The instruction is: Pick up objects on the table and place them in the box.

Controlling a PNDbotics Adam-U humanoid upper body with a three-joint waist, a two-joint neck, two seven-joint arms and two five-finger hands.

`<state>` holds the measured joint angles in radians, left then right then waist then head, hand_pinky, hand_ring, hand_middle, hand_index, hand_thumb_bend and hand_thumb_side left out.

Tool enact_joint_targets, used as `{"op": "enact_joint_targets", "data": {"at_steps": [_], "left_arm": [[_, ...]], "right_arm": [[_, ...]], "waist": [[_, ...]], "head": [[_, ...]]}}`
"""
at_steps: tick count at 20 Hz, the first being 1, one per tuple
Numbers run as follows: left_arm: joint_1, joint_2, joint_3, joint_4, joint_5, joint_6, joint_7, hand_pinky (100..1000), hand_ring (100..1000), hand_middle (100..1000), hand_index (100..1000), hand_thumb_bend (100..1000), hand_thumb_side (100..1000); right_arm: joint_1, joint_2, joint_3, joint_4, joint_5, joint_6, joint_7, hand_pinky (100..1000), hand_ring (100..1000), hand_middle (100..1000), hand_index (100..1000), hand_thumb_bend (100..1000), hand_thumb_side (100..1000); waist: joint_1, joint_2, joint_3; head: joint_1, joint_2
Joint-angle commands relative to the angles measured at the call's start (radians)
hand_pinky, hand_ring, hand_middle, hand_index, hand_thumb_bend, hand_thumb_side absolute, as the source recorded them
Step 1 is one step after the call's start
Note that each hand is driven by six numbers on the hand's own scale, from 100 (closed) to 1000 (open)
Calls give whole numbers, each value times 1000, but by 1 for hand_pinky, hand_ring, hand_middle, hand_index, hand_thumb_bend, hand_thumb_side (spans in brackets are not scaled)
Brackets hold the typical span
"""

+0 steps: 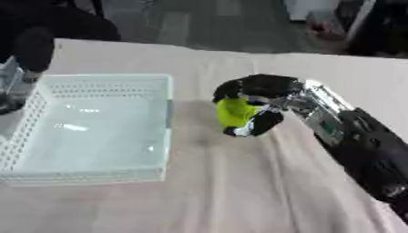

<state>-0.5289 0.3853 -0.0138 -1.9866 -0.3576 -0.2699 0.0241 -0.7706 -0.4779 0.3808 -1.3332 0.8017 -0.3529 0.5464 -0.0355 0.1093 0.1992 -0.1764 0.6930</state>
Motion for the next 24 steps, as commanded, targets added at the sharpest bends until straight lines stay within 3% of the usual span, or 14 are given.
{"op": "enact_joint_targets", "data": {"at_steps": [1,2,6,24], "left_arm": [[-22,8,0,-13,9,-1,-1,763,683,849,807,301,760],[-22,8,0,-13,9,-1,-2,763,683,849,807,300,759],[-24,7,-1,-13,9,-1,-3,763,683,849,807,301,757],[-35,-3,-4,-13,12,-2,-11,763,683,851,808,294,760]], "right_arm": [[-23,-30,-10,-5,2,1,18,737,873,918,922,372,601],[-26,-32,-10,-4,0,0,24,706,875,920,920,377,545],[-37,-44,-7,-9,11,-19,46,703,884,916,904,410,492],[-42,-54,-15,-8,96,-84,28,671,884,908,884,391,431]], "waist": [[2,-8,2],[2,-8,3],[1,-6,4],[-5,7,24]], "head": [[-16,-18],[-17,-18],[-19,-20],[-34,-37]]}}
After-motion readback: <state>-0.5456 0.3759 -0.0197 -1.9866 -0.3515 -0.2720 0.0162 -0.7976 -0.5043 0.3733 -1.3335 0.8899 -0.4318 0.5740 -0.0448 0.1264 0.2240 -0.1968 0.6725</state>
